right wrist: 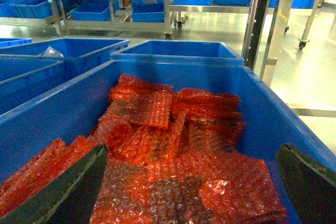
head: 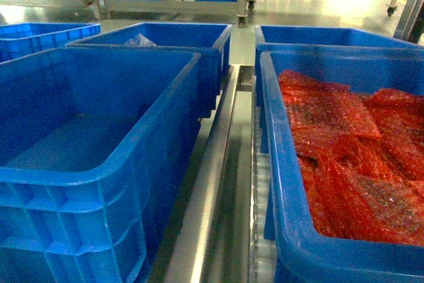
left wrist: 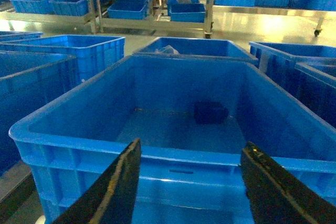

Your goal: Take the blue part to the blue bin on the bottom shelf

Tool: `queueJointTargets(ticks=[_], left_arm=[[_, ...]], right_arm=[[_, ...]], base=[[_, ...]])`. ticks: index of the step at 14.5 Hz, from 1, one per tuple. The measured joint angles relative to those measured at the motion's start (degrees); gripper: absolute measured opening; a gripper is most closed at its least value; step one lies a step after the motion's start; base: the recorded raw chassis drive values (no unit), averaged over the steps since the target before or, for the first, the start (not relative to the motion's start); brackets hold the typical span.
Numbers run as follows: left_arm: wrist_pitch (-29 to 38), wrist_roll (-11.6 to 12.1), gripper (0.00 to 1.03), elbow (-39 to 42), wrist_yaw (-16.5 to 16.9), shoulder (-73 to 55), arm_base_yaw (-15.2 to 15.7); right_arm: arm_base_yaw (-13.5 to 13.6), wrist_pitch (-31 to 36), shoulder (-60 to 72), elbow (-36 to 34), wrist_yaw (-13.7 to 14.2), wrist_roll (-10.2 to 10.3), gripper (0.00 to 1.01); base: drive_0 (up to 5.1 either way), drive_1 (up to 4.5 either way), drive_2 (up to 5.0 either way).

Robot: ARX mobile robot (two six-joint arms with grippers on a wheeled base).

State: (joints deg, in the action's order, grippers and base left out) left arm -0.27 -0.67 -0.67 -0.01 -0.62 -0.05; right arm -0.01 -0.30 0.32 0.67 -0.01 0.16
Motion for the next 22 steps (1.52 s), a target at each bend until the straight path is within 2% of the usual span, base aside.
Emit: queueJointTargets(ticks=[3, 6, 7, 22], left_arm=[[0.0, 0.0, 0.71, 0.0, 0.0, 0.0, 0.0], [0.0, 0.1, 1.00, 0.0, 0.0, 0.0, 0.0], [0.0, 0.1, 0.98, 0.0, 0.0, 0.0, 0.0], [0.0, 0.1, 0.98, 0.0, 0.0, 0.0, 0.0]], right_arm=[[0.0, 0.0, 0.0, 0.0, 0.0, 0.0, 0.98], [0.0, 0.0, 0.0, 0.0, 0.0, 0.0, 0.98], [0.0, 0.0, 0.0, 0.0, 0.0, 0.0, 0.98], [0.0, 0.0, 0.0, 0.0, 0.0, 0.0, 0.98]], base=[[0.0, 0.00, 0.0], [0.0, 0.00, 0.0], [0.0, 0.00, 0.0], [0.0, 0.00, 0.0]])
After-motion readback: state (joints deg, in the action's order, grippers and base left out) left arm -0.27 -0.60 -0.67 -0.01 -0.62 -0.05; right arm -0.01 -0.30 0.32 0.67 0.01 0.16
